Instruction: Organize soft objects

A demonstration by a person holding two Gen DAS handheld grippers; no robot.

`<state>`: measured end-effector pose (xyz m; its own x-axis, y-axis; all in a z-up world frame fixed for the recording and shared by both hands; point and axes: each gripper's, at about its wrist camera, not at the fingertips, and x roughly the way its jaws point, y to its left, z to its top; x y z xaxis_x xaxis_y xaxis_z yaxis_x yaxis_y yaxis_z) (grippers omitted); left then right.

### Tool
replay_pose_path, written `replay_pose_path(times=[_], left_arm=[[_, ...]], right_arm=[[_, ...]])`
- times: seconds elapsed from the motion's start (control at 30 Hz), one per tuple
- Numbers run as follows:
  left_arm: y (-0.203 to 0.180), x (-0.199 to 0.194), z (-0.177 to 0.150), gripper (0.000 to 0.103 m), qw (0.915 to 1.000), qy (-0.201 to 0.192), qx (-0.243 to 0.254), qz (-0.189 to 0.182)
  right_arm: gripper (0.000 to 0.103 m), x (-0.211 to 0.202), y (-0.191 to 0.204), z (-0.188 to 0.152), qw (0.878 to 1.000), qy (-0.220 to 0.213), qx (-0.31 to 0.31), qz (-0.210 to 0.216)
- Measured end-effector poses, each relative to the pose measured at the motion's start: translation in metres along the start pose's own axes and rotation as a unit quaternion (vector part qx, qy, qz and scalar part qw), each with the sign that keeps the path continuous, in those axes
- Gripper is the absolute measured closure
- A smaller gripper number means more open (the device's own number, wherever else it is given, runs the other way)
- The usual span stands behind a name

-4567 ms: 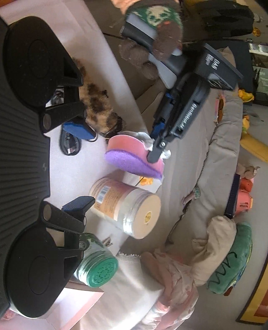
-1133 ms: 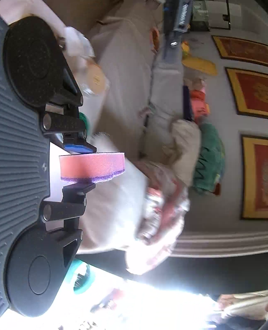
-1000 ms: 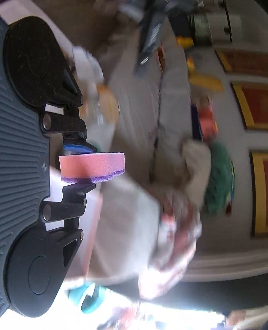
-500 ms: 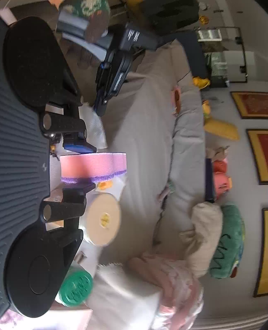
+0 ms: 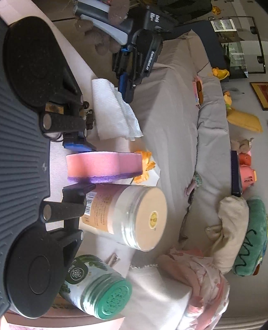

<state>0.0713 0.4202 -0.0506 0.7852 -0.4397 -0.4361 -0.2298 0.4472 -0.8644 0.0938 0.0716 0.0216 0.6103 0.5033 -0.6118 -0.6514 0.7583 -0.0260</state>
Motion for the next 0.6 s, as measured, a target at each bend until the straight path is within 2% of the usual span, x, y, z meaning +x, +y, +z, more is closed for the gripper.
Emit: replay_pose_path(times=[0.07,0.13,0.23,0.27,0.33,0.43,0.47,0.53,0.6], left_arm=[[0.001,0.002,-0.003,0.083,0.9991,0.015,-0.011,-0.039],[-0.007,0.002,-0.005,0.083,0.9973,0.014,0.001,-0.071],[-0.034,0.002,-0.009,0.083,0.9943,0.012,0.07,-0.08],[-0.046,0.006,-0.011,0.083,0.9921,0.019,0.102,-0.071],[-0.068,0.014,-0.02,0.083,0.9842,0.034,0.172,-0.021],[-0.09,0.033,-0.037,0.083,0.9623,0.036,0.26,0.071],[-0.094,0.039,-0.04,0.083,0.9576,0.037,0.274,0.082],[-0.101,0.046,-0.049,0.083,0.9498,0.048,0.299,0.08],[-0.111,0.049,-0.059,0.083,0.9324,0.066,0.345,0.085]], right_arm=[[0.073,0.0,0.0,0.001,1.0,0.003,-0.001,0.001],[0.072,0.001,0.001,0.001,1.0,0.007,-0.003,0.001],[0.072,0.001,0.002,0.0,1.0,0.01,-0.003,0.001],[0.072,0.001,0.002,0.0,1.0,0.011,-0.004,0.0],[0.072,0.003,0.002,-0.001,1.0,0.012,-0.004,-0.002],[0.071,0.004,0.002,0.0,1.0,0.011,-0.002,-0.007],[0.07,0.004,0.003,0.001,1.0,0.01,-0.003,-0.008],[0.07,0.004,0.005,0.002,1.0,0.006,-0.01,-0.009],[0.07,0.002,0.007,0.002,1.0,0.002,-0.02,-0.01]])
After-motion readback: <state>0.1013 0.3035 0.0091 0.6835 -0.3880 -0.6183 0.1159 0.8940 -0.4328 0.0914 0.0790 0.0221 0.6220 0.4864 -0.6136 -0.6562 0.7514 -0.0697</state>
